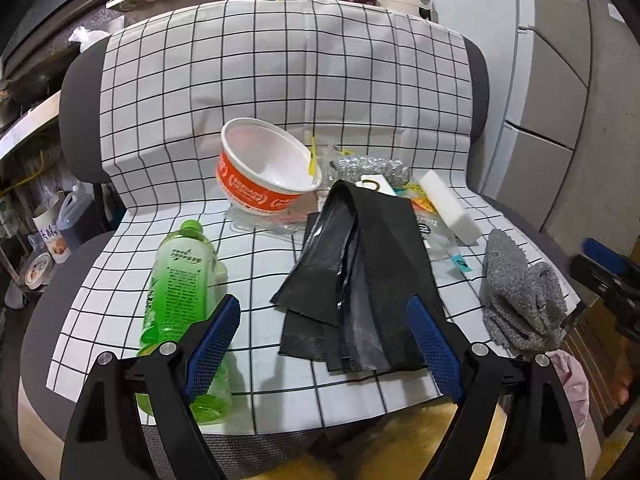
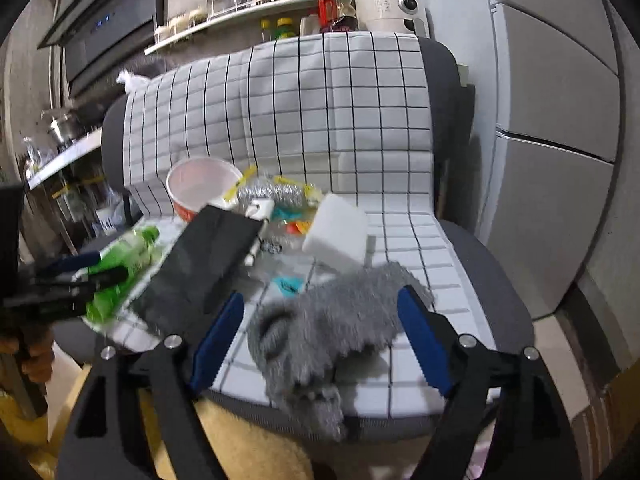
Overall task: Collect trash
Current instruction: 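Grasp the black plastic bag with the left gripper while the right gripper holds the grey cloth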
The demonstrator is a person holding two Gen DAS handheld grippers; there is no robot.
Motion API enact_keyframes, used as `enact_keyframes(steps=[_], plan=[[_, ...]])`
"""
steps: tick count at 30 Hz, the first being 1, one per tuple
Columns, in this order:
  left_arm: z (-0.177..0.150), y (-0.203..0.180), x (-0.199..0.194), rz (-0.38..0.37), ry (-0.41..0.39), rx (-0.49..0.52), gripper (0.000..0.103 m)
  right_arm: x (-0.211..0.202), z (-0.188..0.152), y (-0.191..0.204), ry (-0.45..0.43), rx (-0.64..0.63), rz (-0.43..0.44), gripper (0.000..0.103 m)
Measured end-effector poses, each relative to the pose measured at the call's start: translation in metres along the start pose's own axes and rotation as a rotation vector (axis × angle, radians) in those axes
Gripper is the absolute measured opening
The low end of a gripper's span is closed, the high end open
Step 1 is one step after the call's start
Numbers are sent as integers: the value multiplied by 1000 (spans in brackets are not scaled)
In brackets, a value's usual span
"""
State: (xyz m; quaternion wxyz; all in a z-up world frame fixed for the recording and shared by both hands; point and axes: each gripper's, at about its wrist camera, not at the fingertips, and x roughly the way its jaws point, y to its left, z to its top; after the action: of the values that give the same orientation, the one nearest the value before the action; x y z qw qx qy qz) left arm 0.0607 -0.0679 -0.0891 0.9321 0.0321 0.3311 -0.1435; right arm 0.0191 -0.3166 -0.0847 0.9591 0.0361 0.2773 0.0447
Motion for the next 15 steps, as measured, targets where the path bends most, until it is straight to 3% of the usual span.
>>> enact_keyframes(steps=[3, 7, 12, 13, 15], plan=[[-2, -5, 0, -13, -3, 10, 85, 35, -2, -4, 48, 2, -3, 77], [-8, -9, 4, -36, 11, 20, 85, 84, -24, -14, 191, 7, -13, 78], [-10, -11, 14, -62, 30, 13, 85, 89, -36, -21, 201, 70, 34, 78], [-10, -11, 17, -72, 34, 9, 85, 90, -37, -18, 205, 53, 29, 74], [-9, -14, 23, -81, 47, 4, 85, 89, -37, -15, 207, 48, 70, 50]])
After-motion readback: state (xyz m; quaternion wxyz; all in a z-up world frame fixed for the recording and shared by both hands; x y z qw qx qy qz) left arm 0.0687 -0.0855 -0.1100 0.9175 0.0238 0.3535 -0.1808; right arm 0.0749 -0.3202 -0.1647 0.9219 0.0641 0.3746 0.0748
